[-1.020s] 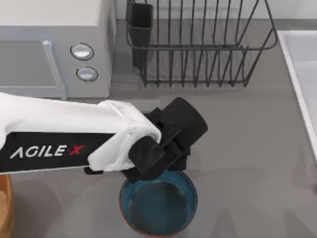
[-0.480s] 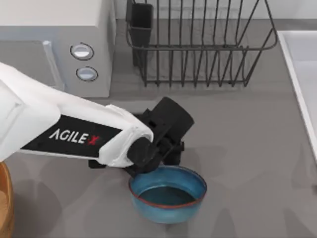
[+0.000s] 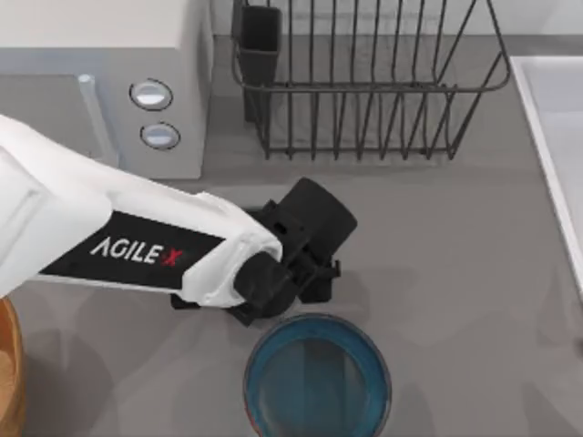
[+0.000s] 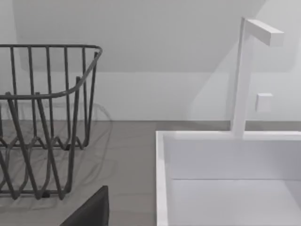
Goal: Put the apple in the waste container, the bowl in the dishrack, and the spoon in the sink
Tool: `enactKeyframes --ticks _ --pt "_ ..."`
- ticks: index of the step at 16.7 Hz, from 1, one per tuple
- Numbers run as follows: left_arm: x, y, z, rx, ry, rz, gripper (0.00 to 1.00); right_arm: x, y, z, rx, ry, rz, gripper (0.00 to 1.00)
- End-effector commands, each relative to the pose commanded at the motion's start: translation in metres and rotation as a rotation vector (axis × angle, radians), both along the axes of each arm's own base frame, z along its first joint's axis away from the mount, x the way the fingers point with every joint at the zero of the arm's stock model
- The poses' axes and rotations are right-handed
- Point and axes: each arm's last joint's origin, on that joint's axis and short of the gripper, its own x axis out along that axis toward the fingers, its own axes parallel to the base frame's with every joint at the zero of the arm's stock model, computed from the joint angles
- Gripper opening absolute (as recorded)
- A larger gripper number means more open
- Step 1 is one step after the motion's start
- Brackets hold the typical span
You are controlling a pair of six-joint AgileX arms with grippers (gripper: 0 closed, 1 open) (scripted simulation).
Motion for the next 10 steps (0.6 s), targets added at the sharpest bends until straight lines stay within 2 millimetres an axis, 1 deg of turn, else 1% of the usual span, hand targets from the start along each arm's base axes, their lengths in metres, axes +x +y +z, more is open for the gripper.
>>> enactKeyframes --ticks 9,10 --pt "0.0000 0.0000 0.0000 0.000 0.000 0.000 0.02 0.0000 0.0000 0.0000 0.000 0.000 0.000 1.00" --pt "0.0000 0.0000 0.0000 0.000 0.000 0.000 0.00 0.0000 0.0000 0.0000 0.000 0.000 0.000 1.00"
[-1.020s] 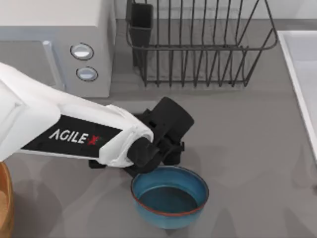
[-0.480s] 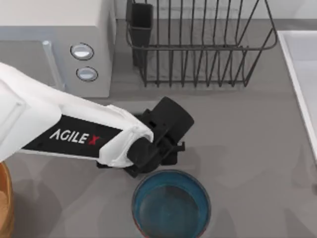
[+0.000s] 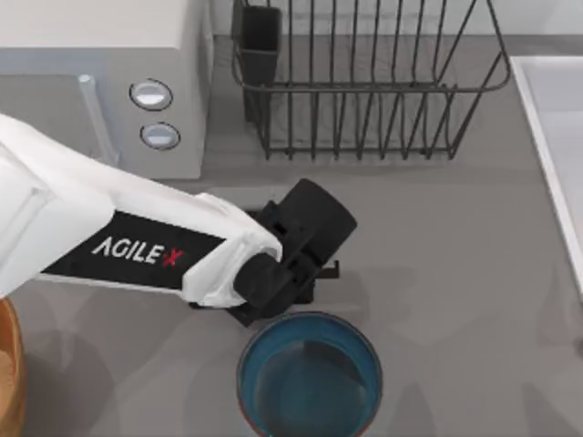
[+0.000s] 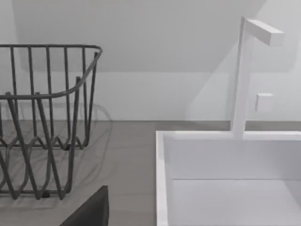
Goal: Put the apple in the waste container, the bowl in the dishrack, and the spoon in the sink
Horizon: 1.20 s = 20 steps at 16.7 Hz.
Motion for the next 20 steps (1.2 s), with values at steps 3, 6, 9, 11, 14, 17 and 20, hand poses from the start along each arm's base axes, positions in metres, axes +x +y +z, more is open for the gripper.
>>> enactKeyframes --ticks 3,6,9,11,14,17,20 --pt "0.000 0.000 0.000 0.000 0.000 0.000 0.00 0.000 0.000 0.000 0.000 0.000 0.000 1.00" --pt "0.000 0.000 0.000 0.000 0.000 0.000 0.00 0.000 0.000 0.000 0.000 0.000 0.000 1.00" --pt "0.000 -0.004 0.006 -0.023 -0.013 -0.007 0.00 0.000 0.000 0.000 0.000 0.000 0.000 1.00" --pt "0.001 -0.007 0.016 -0.024 -0.015 -0.013 0.00 0.000 0.000 0.000 0.000 0.000 0.000 1.00" --pt "0.002 -0.009 0.046 -0.023 -0.012 -0.014 0.00 0.000 0.000 0.000 0.000 0.000 0.000 1.00" --pt "0.001 -0.007 0.081 -0.012 -0.002 -0.008 0.00 0.000 0.000 0.000 0.000 0.000 0.000 1.00" --pt "0.000 -0.004 0.104 -0.022 -0.012 -0.006 0.00 0.000 0.000 0.000 0.000 0.000 0.000 1.00"
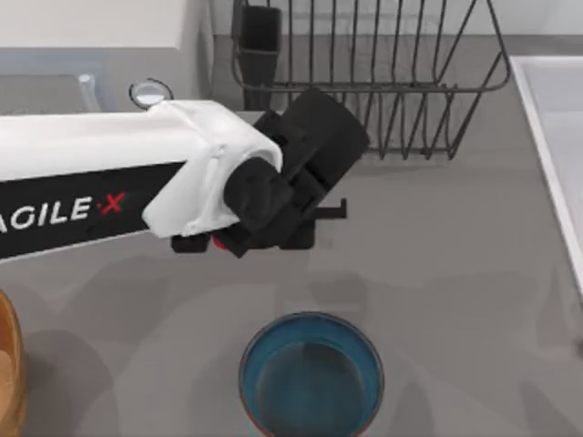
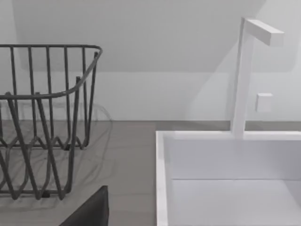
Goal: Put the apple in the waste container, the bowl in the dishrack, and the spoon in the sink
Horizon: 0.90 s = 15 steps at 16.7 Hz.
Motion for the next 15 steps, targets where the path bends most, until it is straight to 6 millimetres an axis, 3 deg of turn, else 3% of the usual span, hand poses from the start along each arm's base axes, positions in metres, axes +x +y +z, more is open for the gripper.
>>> enactKeyframes --ticks 8,12,15 --pt "0.005 0.007 0.001 0.031 0.032 -0.030 0.00 0.000 0.000 0.000 0.000 0.000 0.000 1.00" --pt "0.023 0.033 0.006 0.128 0.148 -0.144 0.00 0.000 0.000 0.000 0.000 0.000 0.000 1.00" --pt "0.038 0.068 0.010 0.217 0.291 -0.298 0.00 0.000 0.000 0.000 0.000 0.000 0.000 1.00"
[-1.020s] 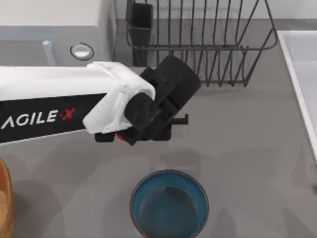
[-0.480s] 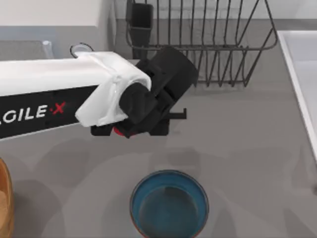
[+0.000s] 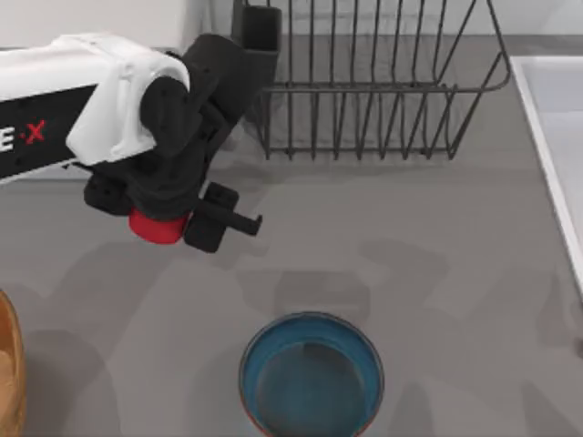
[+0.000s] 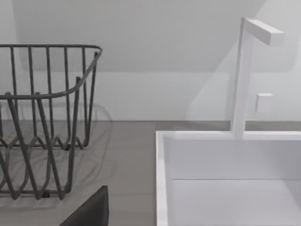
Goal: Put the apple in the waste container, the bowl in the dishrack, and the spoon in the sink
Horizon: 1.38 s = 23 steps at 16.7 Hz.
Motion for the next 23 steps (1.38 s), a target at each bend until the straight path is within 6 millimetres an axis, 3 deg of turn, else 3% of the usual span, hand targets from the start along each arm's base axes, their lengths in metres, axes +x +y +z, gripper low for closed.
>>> enactKeyframes --ticks 6,10,13,18,23 --pt "0.008 0.098 0.010 0.049 0.357 -0.429 0.00 0.000 0.000 0.000 0.000 0.000 0.000 1.00" --pt "-0.008 0.165 0.020 -0.057 0.495 -0.748 0.00 0.000 0.000 0.000 0.000 0.000 0.000 1.00" --pt "-0.029 0.207 0.032 -0.160 0.482 -0.964 0.00 0.000 0.000 0.000 0.000 0.000 0.000 1.00" --pt "-0.072 0.250 0.051 -0.245 0.311 -1.208 0.00 0.000 0.000 0.000 0.000 0.000 0.000 1.00" --pt "-0.097 0.264 0.060 -0.250 0.183 -1.292 0.00 0.000 0.000 0.000 0.000 0.000 0.000 1.00"
